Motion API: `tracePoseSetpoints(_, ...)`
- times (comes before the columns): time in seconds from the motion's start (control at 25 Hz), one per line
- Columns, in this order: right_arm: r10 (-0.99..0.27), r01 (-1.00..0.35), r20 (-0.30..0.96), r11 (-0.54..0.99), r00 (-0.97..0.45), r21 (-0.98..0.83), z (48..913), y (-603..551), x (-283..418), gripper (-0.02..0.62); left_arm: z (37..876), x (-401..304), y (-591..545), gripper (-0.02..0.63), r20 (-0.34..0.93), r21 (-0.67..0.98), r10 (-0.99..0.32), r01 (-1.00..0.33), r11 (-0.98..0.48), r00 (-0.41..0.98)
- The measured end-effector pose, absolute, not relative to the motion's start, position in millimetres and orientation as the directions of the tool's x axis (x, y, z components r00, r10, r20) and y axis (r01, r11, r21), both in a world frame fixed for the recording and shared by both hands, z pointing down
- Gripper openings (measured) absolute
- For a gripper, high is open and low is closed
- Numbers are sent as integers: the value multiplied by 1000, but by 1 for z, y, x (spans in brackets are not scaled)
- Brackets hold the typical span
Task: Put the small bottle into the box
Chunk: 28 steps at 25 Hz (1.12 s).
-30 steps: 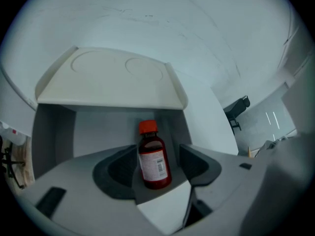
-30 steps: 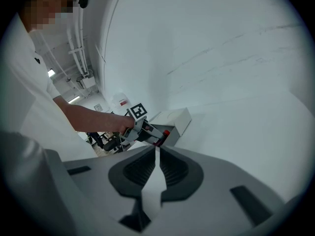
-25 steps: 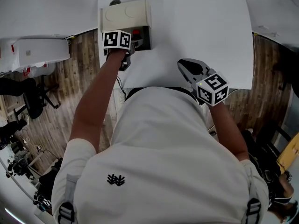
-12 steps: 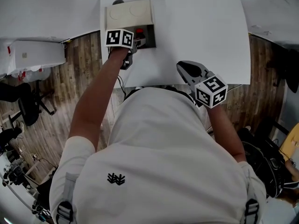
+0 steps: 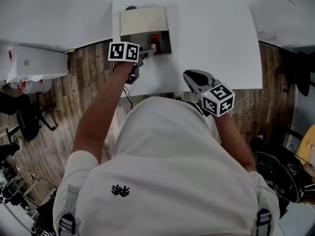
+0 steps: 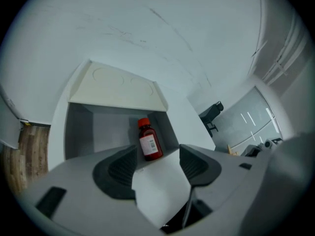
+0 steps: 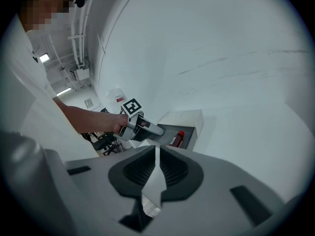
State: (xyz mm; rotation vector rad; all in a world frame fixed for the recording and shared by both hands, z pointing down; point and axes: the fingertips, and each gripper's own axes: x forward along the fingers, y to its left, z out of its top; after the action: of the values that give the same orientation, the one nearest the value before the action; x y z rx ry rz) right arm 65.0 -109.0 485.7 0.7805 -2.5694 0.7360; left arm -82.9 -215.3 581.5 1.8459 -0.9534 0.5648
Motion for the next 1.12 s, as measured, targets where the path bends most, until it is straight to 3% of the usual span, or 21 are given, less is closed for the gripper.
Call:
tracePoseSetpoints(0.24, -424, -604, 468, 715, -775, -353, 484, -97, 40, 25, 536, -88, -180, 216, 541, 636, -455, -698, -330, 708)
tracePoseSetpoints(0.56, -459, -626, 457, 704, -762, -335, 483, -60, 5, 15, 491, -116, -93, 9, 387, 641, -496, -613, -461, 777)
tracePoseSetpoints(1.12, -467, -638, 472, 701, -748, -318, 479, -8, -13, 11, 462, -114, -7, 6, 380, 542, -412, -560, -626, 828)
